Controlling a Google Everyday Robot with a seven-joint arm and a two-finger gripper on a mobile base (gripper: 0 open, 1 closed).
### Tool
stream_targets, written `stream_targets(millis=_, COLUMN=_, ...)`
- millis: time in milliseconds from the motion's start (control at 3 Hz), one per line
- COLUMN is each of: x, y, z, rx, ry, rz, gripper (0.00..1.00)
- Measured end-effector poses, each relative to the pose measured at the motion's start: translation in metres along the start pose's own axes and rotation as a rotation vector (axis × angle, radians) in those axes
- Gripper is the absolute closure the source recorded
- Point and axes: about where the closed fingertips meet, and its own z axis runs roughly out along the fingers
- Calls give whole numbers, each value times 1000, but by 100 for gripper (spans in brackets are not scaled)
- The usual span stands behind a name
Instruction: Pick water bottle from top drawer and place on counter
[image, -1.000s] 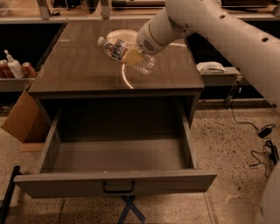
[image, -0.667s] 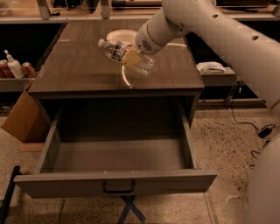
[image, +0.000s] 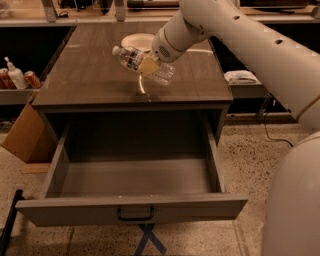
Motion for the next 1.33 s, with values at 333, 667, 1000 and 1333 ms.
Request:
stream_targets(millis=333, x=1, y=-2, z=4, rx=-4, ry=3, rz=5, gripper=12)
stream_targets(millis=667, x=2, y=-3, z=5, rx=-4, ry=2, rz=9, gripper=0)
stream_targets(millis=1000, x=4, y=-7, z=-2, rx=18, ry=-7, rz=18, gripper=0)
stream_targets(millis=1333, x=11, y=-13, z=-31, rx=91, ry=-33, rz=49, gripper=0)
